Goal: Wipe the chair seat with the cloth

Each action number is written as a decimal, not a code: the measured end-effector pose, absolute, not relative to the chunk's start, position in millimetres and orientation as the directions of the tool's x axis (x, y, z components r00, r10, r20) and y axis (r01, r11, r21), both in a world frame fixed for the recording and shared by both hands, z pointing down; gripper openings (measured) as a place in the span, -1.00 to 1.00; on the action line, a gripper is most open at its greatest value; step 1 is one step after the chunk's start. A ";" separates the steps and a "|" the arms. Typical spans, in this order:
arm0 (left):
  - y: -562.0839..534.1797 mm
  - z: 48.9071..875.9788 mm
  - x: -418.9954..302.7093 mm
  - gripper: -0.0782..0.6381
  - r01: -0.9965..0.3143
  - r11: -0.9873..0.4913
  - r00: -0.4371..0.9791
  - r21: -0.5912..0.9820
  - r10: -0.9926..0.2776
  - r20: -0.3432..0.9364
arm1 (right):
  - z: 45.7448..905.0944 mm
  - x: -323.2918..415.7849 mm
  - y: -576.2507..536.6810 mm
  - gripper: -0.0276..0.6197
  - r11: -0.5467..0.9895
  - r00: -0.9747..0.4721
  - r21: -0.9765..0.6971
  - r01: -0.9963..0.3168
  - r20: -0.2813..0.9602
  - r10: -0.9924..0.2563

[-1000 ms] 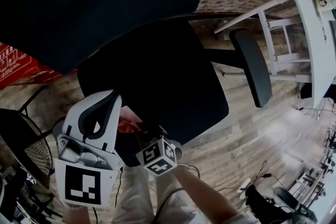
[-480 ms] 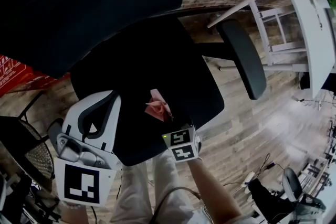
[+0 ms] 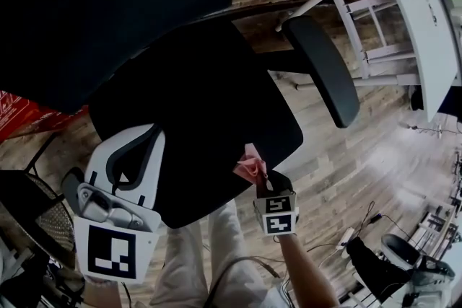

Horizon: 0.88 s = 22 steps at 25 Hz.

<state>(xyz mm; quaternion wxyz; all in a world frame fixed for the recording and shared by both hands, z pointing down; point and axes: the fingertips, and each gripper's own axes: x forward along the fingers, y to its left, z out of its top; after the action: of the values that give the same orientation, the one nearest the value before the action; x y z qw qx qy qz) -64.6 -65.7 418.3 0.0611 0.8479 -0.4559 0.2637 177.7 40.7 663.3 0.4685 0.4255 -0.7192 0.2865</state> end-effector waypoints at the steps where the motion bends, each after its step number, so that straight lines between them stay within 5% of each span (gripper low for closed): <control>1: -65.5 418.0 -63.5 -0.73 -0.804 -0.578 0.447 -0.138 -0.741 0.502 | 664.5 186.6 46.8 -0.74 0.458 -0.185 -0.011 -0.889 0.923 -0.337; 11: -64.4 417.0 -64.0 -0.73 -0.802 -0.578 0.441 -0.152 -0.744 0.502 | 658.0 168.2 68.5 -0.74 0.383 -0.221 -0.084 -0.920 0.918 -0.329; 22: -61.8 414.7 -62.6 -0.73 -0.806 -0.570 0.436 -0.162 -0.755 0.490 | 645.2 33.7 89.8 -0.74 0.585 -0.453 -0.239 -0.775 0.856 -0.250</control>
<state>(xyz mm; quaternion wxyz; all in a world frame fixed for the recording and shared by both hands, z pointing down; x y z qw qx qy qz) -62.6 -61.8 414.7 0.0479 0.8460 -0.4612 0.2633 33.7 89.8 645.2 0.4105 0.3243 -0.7900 0.3197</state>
